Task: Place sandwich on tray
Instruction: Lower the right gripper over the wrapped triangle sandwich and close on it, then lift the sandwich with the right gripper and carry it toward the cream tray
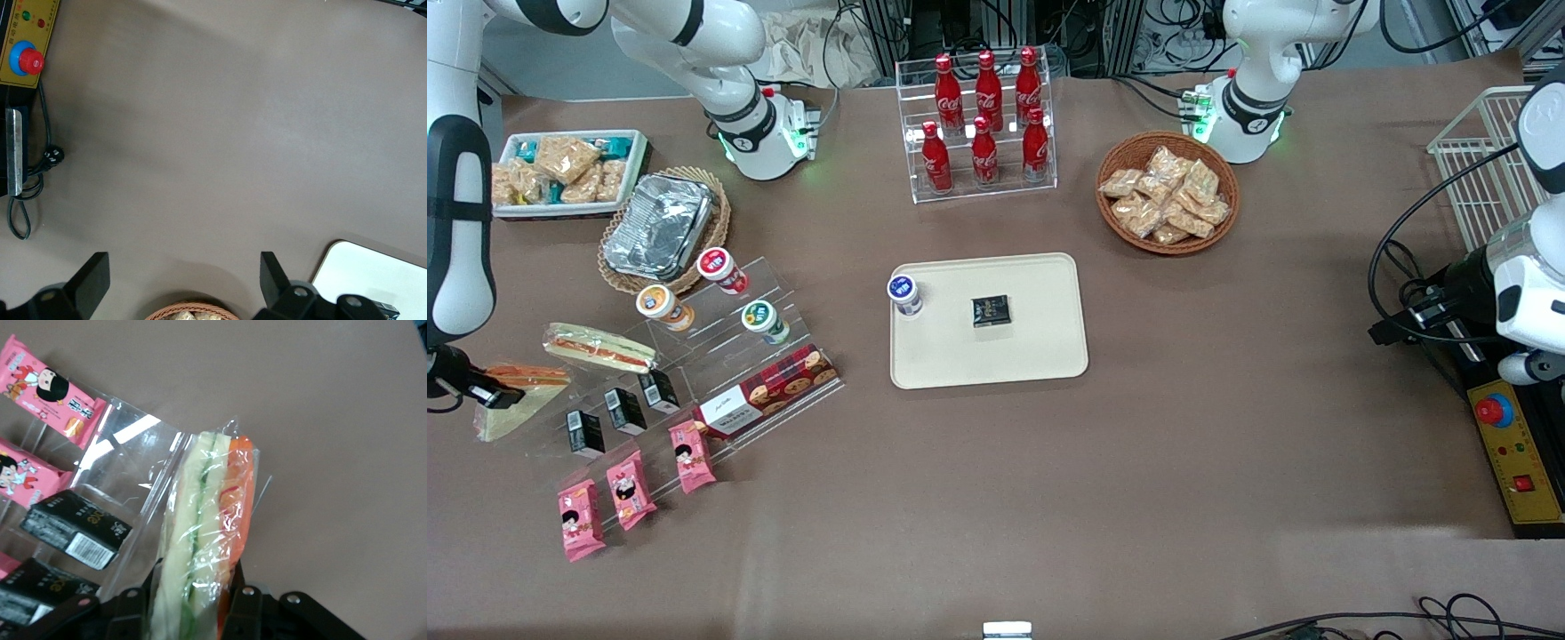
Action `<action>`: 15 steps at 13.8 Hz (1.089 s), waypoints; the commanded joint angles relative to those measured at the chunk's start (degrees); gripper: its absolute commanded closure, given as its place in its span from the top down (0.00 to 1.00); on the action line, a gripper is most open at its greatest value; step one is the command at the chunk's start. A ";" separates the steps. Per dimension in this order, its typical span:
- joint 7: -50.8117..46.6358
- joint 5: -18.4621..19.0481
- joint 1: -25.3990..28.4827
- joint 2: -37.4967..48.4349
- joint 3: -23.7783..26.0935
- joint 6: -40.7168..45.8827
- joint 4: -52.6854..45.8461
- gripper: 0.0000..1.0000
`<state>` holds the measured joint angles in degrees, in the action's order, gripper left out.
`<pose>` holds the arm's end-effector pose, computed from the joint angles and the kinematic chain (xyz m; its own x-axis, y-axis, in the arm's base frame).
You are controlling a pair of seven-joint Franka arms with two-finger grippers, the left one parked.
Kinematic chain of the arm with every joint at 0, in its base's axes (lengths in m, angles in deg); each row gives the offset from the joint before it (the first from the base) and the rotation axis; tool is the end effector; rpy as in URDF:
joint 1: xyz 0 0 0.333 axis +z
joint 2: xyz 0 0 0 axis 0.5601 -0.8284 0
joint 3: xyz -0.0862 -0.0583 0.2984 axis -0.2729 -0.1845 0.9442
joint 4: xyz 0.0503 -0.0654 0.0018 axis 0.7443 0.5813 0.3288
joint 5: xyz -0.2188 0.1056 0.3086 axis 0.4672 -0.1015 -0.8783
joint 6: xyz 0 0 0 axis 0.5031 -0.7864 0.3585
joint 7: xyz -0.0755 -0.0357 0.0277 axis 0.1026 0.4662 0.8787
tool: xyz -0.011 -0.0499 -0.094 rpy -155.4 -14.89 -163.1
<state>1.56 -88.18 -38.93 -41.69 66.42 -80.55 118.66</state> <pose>0.6035 -0.2545 0.3729 0.8613 -0.5076 0.0240 -0.5063 -0.8533 0.1247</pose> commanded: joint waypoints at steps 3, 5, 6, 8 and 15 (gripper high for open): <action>6.31 1.69 0.82 -0.39 0.09 -1.03 -6.00 0.00; 7.11 1.78 2.40 2.05 0.18 -0.06 -7.07 0.00; 6.94 1.86 3.80 3.46 0.09 1.07 -7.16 0.00; 5.36 1.17 6.96 6.44 0.09 4.93 -7.16 0.00; -24.32 -0.33 23.30 9.89 0.27 15.59 -7.07 0.00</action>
<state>-16.41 -87.64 -19.46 -32.21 67.08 -66.18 111.23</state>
